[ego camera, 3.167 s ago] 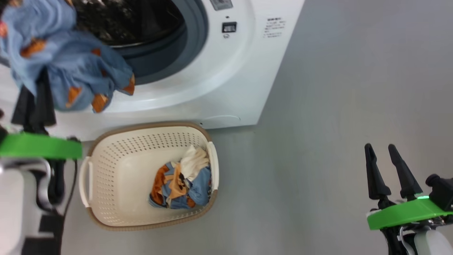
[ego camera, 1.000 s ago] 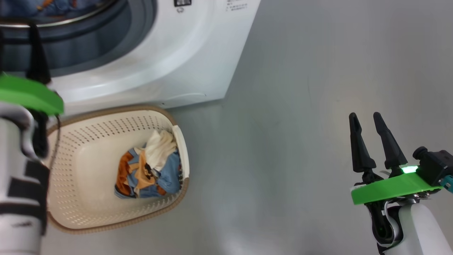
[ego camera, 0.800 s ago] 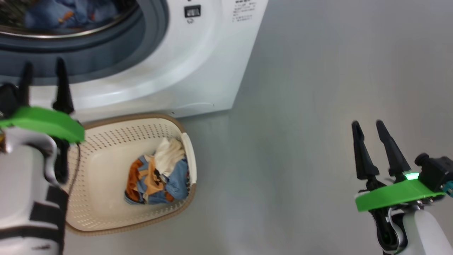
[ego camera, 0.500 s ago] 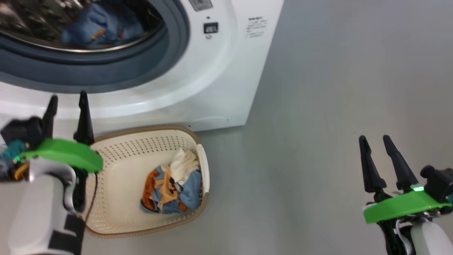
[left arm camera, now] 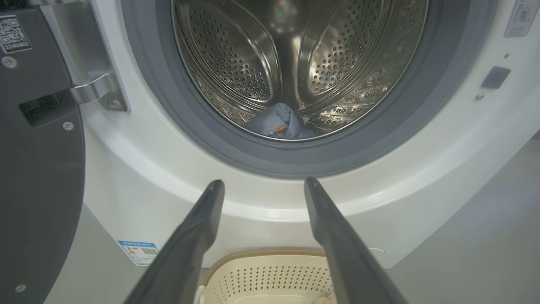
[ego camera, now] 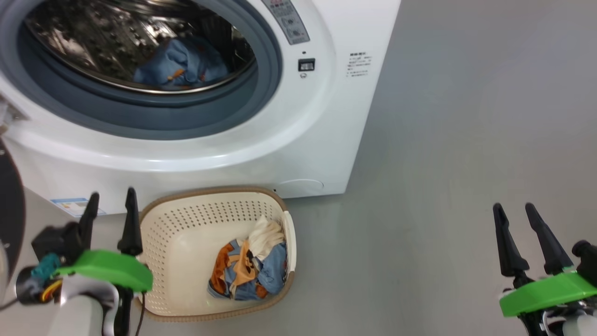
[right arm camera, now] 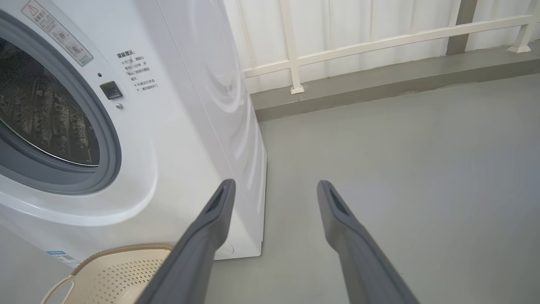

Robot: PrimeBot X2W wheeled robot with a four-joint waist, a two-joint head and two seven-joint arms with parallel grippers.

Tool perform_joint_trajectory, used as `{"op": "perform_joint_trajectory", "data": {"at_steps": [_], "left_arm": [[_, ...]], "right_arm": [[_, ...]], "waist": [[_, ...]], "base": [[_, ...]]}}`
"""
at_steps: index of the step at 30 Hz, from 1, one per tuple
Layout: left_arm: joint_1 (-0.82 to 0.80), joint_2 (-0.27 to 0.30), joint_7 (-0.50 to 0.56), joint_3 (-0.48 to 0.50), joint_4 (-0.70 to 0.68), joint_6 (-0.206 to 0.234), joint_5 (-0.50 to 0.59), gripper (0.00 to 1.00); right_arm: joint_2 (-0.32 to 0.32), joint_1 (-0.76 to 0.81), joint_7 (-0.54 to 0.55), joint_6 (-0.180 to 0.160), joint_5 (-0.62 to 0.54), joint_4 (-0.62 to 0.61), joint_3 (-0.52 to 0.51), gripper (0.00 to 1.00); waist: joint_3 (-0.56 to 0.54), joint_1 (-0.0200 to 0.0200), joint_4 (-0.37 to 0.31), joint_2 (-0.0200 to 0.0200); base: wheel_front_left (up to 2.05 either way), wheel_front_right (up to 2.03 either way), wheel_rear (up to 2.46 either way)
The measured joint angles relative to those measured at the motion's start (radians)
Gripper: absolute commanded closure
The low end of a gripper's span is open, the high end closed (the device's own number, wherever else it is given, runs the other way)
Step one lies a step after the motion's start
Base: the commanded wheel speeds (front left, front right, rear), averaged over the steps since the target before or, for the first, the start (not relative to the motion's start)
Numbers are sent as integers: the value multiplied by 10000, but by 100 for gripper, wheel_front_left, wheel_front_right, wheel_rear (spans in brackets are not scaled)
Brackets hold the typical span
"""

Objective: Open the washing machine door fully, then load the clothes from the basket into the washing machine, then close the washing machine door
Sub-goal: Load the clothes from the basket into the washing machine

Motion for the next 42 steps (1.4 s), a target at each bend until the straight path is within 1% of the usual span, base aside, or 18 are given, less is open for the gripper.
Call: {"op": "perform_joint_trajectory", "data": {"at_steps": [11, 25, 29, 42], "left_arm": [[1487, -23, 10, 282, -796, 0, 71, 0], [2876, -71, 10, 713, -1770, 0, 146, 0], [3118, -102, 10, 828, -1958, 0, 148, 0], [3128, -276, 10, 869, -2148, 0, 173, 0]], "right_arm": [[-142, 536, 0, 0, 75, 10, -54, 0], [-236, 1140, -2, 0, 92, -35, -171, 0], [-236, 1140, -2, 0, 92, -58, -301, 0], [-226, 1128, 0, 0, 92, -109, -311, 0]], "waist": [[-624, 1, 314, 0], [-1140, 1, 450, 0], [-1139, 1, 458, 0], [-916, 1, 437, 0]], "base": [[0, 0, 0], [0, 0, 0], [0, 0, 0], [0, 0, 0]]}}
